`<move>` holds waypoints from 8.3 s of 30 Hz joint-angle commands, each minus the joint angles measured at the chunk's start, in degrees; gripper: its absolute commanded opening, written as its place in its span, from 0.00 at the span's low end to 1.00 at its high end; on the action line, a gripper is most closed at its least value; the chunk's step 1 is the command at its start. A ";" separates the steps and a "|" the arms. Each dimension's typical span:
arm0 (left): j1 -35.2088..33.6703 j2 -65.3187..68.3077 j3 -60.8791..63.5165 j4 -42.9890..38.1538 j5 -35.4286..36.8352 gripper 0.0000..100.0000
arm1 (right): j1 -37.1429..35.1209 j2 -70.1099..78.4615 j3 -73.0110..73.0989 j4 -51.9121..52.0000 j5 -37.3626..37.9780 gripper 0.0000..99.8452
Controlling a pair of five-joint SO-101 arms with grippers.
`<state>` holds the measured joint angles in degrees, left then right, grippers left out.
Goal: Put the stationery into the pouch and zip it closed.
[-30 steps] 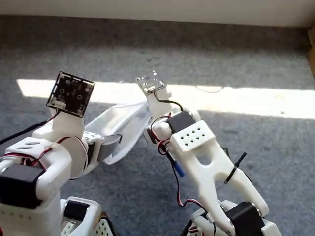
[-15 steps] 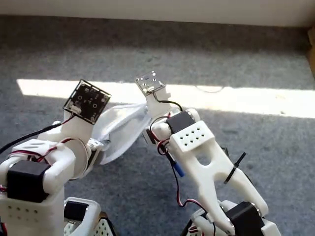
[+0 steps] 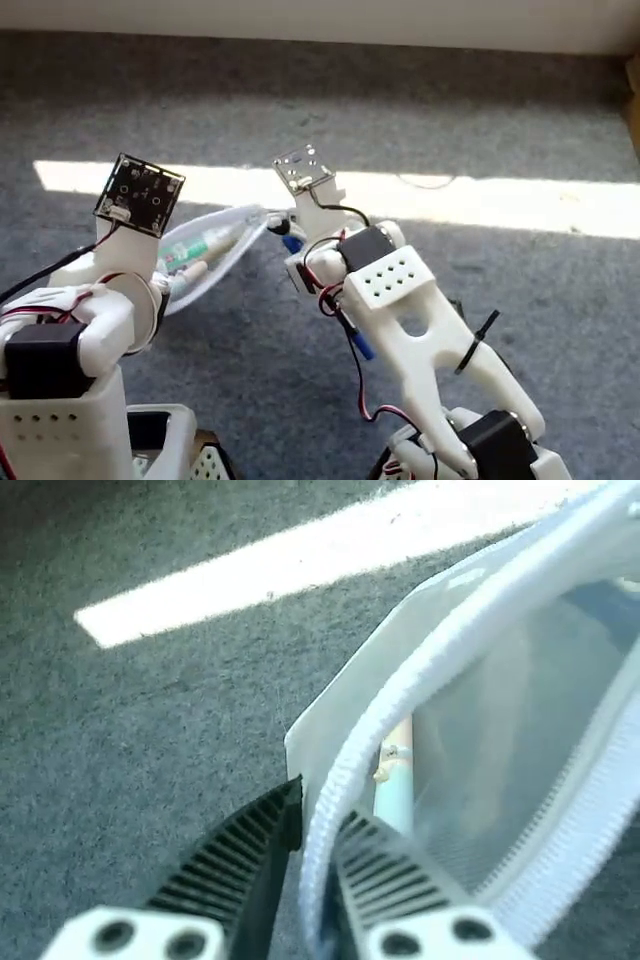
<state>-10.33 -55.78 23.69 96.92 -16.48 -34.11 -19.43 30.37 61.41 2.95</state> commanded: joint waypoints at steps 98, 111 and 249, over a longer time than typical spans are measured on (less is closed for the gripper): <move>7.96 0.40 7.43 -30.24 13.45 0.01 | 8.48 -23.96 13.85 -8.13 2.29 0.01; 11.91 0.13 14.20 -33.41 13.71 0.01 | 8.13 -60.79 22.29 -8.75 2.29 0.01; 5.58 0.04 27.56 -44.66 21.54 0.01 | -6.02 -20.97 -0.57 -46.90 11.43 0.01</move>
<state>-3.30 -56.04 49.71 52.79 4.62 -38.59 -39.38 33.54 14.37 13.67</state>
